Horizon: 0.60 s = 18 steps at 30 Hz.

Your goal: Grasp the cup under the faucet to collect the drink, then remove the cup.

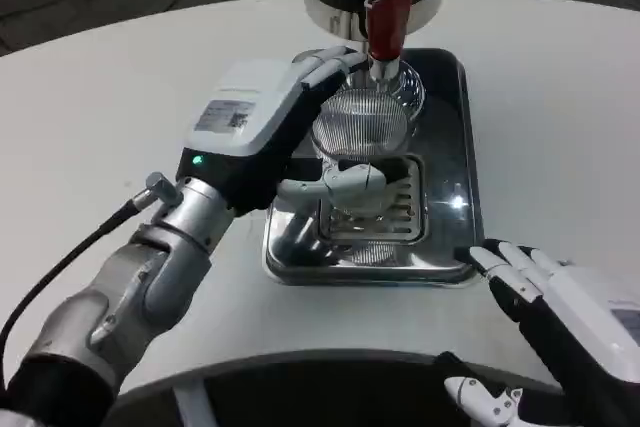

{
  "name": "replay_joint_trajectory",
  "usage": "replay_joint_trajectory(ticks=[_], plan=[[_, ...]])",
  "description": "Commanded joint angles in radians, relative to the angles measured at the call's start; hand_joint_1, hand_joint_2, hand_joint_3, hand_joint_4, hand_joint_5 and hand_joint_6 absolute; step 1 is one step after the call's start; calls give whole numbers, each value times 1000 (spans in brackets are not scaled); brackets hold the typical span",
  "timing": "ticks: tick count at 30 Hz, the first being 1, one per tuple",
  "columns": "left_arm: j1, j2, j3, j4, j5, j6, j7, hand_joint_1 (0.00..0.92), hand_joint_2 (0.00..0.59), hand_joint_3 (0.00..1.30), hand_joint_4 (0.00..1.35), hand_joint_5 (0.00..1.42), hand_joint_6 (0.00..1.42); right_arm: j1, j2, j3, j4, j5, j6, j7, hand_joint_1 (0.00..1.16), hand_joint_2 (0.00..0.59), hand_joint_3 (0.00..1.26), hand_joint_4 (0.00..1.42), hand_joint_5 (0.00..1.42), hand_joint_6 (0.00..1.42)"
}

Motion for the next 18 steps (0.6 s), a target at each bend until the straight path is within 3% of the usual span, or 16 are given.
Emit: replay_joint_trajectory(ticks=[1, 18], plan=[[28, 22, 29, -40, -25, -7, 3, 141, 104, 245, 144, 322, 497, 10, 6, 7, -17, 2, -9, 7, 349, 398, 64, 0, 0, 0], [216, 74, 153, -321, -158, -54, -78, 124, 105, 267, 174, 369, 533, 3, 10, 27, -17, -2, 11, 16, 351, 399, 73, 0, 0, 0]])
